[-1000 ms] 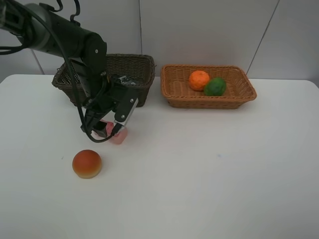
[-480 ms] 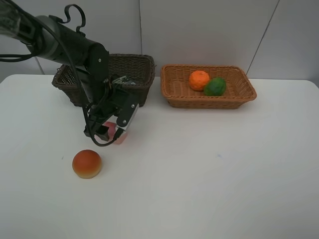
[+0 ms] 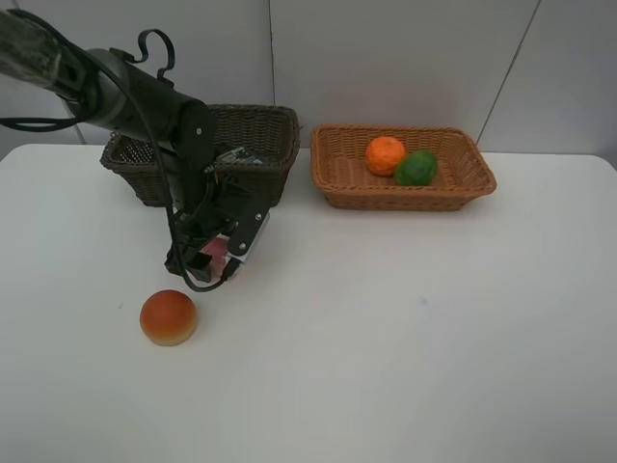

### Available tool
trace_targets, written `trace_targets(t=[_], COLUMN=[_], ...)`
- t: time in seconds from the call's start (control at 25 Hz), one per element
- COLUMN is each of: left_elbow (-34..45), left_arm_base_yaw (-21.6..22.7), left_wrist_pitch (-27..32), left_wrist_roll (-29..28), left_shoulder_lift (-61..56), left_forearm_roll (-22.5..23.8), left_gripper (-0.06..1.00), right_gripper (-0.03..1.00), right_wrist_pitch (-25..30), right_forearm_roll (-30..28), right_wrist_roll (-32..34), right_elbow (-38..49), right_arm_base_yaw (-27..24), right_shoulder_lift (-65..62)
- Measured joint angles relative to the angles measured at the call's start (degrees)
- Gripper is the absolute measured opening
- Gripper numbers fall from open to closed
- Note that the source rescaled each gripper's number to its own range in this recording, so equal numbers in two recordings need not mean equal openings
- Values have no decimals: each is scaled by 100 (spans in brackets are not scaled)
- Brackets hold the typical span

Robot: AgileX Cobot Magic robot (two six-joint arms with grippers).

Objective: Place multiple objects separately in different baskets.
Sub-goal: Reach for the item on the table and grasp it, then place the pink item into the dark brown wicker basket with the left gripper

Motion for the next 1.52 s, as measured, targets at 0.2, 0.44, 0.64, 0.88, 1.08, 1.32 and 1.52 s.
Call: trace_targets(t=[0.2, 0.44, 0.64, 0.88, 1.08, 1.32, 1.52], left_elbow=[-6, -6, -6, -6, -6, -6, -6], left_arm_base_yaw=[0, 0, 0, 0, 0, 0, 0], left_wrist_pitch=[6, -25, -25, -25, -25, -25, -25], left_wrist_roll=[2, 2, 2, 2, 2, 2, 2], left_shoulder_lift=[7, 21, 21, 25, 25, 25, 25], left_forearm_roll=[0, 0, 0, 0, 0, 0, 0], left_gripper=[97, 64, 64, 64, 64, 64, 64], right_gripper=[63, 63, 63, 63, 63, 63, 63], right_wrist_pitch=[0, 0, 0, 0, 0, 0, 0], right_forearm_roll=[0, 0, 0, 0, 0, 0, 0], right_wrist_roll=[0, 0, 0, 0, 0, 0, 0], right_elbow=[0, 0, 0, 0, 0, 0, 0], right_arm_base_yaw=[0, 0, 0, 0, 0, 0, 0], right_shoulder_lift=[0, 0, 0, 0, 0, 0, 0])
